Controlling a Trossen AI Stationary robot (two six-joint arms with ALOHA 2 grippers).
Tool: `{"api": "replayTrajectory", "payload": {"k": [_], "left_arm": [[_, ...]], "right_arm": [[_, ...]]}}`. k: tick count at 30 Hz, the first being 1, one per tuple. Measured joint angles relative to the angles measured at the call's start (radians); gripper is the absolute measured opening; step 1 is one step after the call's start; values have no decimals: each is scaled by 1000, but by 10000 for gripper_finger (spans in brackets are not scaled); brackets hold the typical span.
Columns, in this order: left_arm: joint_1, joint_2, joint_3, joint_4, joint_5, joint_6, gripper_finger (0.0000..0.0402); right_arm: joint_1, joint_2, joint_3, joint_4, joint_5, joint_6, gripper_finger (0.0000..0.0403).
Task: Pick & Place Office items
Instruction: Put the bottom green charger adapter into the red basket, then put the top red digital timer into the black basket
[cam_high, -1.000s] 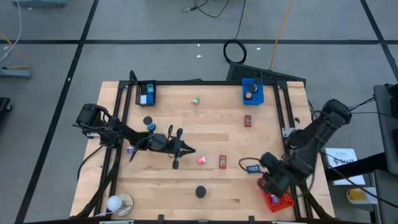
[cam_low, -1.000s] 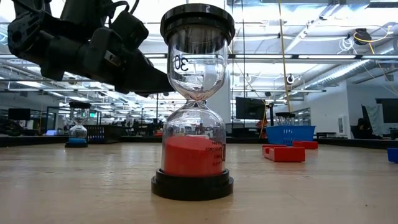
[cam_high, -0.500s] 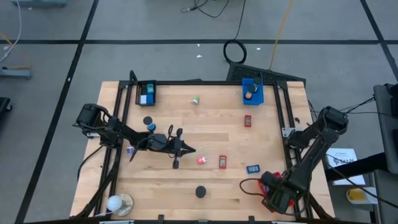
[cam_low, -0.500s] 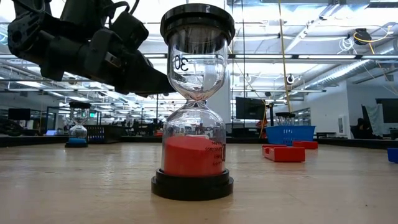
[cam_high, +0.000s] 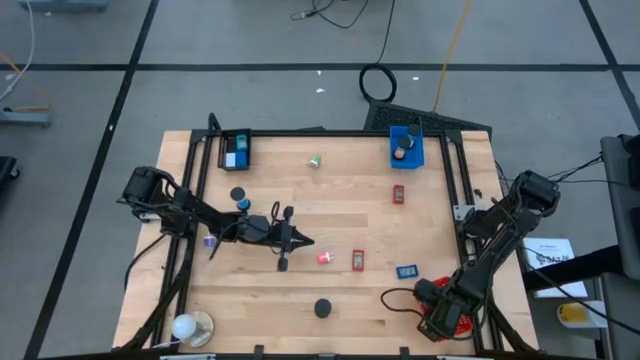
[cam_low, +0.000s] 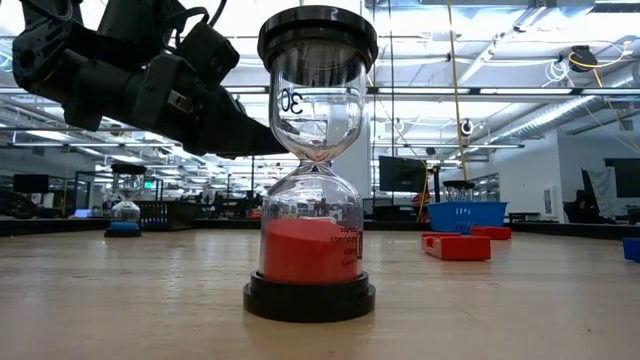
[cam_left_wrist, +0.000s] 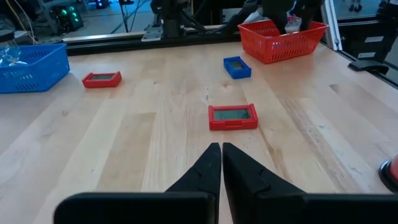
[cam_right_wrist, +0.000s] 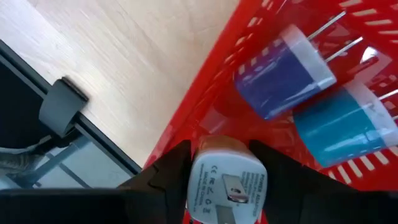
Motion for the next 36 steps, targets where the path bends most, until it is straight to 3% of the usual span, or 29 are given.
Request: {"api": "replayTrajectory", "payload": {"k": [7,14,20,27,29,32,36], "left_arm": [[0,0,0,-3,0,5,4],[0,0,0,-3,0,5,24],[0,0,0,-4,0,10,4],[-2,0,0,-3,-44,10,21],[-5,0,0,11,-101,13,14],[-3,0,0,40,-123,16,4],[30,0,1,20,-120,-111,25]], "right_arm": [[0,-2,0,10,-4,7,190],[0,-38,-1,5,-50,40,188],[0,-51,-1,5,-44,53,131],[0,-55,8,-3,-39,-2,31],[0,-55,31,-27,6,-57,9],[-3,-60,72,-99,120,-163,8],[-39,-98,84,-142,280,-311,6]]}}
